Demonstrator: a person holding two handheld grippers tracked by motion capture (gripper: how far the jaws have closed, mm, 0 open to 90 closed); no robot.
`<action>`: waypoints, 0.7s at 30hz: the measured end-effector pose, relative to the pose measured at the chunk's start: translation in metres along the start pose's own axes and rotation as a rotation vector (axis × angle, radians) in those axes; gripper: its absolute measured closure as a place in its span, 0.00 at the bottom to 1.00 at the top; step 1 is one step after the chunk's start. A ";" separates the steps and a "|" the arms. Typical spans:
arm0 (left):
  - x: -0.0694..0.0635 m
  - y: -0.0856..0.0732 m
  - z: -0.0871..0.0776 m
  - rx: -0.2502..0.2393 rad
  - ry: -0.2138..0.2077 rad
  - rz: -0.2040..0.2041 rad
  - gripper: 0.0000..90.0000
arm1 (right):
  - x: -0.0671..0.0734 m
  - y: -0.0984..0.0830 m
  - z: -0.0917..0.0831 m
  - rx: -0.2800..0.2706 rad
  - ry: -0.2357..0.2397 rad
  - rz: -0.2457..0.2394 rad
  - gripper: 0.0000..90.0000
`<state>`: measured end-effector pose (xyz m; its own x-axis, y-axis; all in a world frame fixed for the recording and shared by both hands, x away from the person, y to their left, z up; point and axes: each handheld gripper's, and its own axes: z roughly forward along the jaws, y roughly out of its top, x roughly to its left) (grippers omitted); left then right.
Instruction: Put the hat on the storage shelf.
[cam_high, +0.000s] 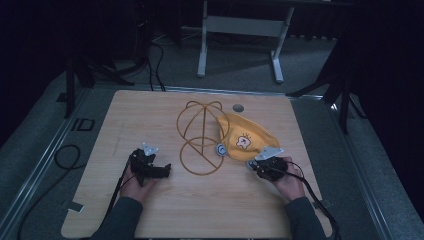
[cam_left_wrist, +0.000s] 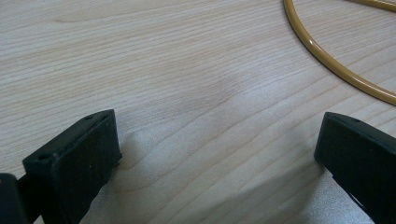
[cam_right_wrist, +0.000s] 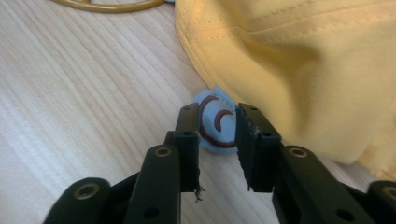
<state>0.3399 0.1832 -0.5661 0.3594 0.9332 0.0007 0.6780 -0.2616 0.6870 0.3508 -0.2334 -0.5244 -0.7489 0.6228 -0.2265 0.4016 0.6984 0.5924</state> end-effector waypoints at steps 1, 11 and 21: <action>0.000 0.000 0.000 0.000 0.000 0.000 0.00 | 0.000 0.001 0.002 0.007 0.003 -0.004 0.75; 0.000 0.000 0.000 0.001 0.000 0.000 0.00 | -0.006 0.005 0.021 0.084 0.056 -0.019 0.67; 0.000 0.000 0.000 0.000 0.000 0.001 0.00 | -0.010 0.016 0.025 0.159 0.032 0.009 0.89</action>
<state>0.3400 0.1832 -0.5660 0.3601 0.9329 0.0009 0.6780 -0.2623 0.6867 0.3779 -0.2193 -0.5318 -0.7603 0.6195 -0.1954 0.4850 0.7415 0.4636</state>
